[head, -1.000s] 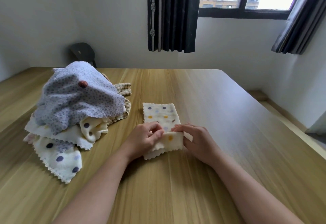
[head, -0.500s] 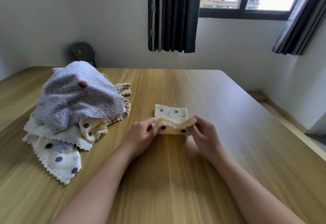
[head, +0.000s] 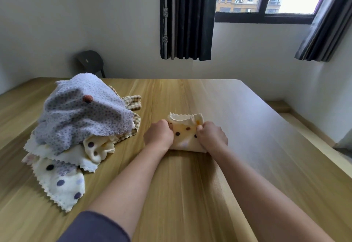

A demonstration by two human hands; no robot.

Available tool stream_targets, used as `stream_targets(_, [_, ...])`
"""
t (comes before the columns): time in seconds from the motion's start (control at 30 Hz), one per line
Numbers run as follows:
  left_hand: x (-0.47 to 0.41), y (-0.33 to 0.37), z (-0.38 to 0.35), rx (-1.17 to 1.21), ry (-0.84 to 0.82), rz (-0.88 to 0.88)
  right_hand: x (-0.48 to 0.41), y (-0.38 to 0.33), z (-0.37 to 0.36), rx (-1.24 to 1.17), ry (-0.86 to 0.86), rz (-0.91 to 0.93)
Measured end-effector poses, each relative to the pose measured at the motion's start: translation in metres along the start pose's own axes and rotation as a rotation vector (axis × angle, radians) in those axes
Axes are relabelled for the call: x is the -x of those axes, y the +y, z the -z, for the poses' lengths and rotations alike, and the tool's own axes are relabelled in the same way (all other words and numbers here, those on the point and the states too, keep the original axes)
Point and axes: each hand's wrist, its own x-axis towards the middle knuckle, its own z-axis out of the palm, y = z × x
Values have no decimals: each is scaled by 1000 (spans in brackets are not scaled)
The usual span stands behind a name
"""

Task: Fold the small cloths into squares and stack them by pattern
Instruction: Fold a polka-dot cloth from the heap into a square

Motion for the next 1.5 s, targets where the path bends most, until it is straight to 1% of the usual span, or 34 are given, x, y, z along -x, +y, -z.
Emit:
stream_targets(0.1, [-4,5,-3,-106,-19,33,0,0,1,167,8,-30])
stream_targets(0.23, [-6,12,-7,-233,-20,26,0,-4,-3,266,23,-22])
stream_targets(0.4, [-11,12,-14,-321,11,-13,-7,-5,-2,271,-21,-65])
stream_targets(0.5, [-11,13,-14,-279,10,2,-12,-5,0,221,-60,-118])
stream_targets(0.57, [-8,11,-14,-215,51,-12,-14,-5,3,190,-79,-135])
stream_targets(0.63, [-3,6,-14,-184,145,-109,-15,-2,4,150,-96,-132])
stream_targets(0.67, [-2,4,-14,-179,197,-208,-16,0,4,128,-100,-123])
stream_targets(0.7, [-2,2,-15,-173,214,-328,-16,2,4,100,-96,-112])
stream_targets(0.73, [-4,1,-18,-155,172,-436,-17,3,4,67,-87,-100])
stream_targets(0.77, [-5,0,-19,-132,67,-505,-18,4,3,36,-74,-86])
stream_targets(0.83, [-5,-1,-24,-177,-215,-523,-18,8,3,-12,-49,-54])
stream_targets(0.87, [-4,-2,-27,-219,-299,-508,-18,10,3,-23,-50,-37])
stream_targets(0.9, [-4,-4,-30,-248,-329,-496,-18,13,2,-35,-60,-19])
stream_targets(1.0, [-5,-8,-34,-275,-320,-478,-14,22,2,-58,-97,2])
stream_targets(1.07, [-5,-7,-34,-267,-311,-476,-9,27,5,11,-52,14])
stream_targets(1.13, [-4,-9,-35,-251,-298,-474,-6,31,7,101,136,71])
stream_targets(1.17, [-4,-9,-36,-241,-290,-471,-4,31,7,91,247,140])
stream_targets(1.2, [-4,-10,-36,-235,-281,-468,-2,30,7,43,329,246])
stream_targets(1.23, [-4,-10,-37,-234,-273,-466,-2,30,4,4,351,373])
stream_targets(1.27, [-3,-10,-37,-239,-264,-463,-4,31,-1,2,302,480])
stream_targets(1.3, [-3,-9,-37,-242,-253,-459,-6,33,-6,27,201,532])
stream_targets(1.37, [-1,-9,-36,-235,-229,-435,-9,36,-12,111,-19,476])
stream_targets(1.4, [-1,-10,-36,-230,-220,-420,-10,38,-12,142,-74,433])
stream_targets(1.43, [-1,-12,-35,-227,-212,-405,-10,39,-13,168,-89,402])
stream_targets(1.5, [-2,-15,-35,-220,-192,-356,-8,38,-11,228,-67,367])
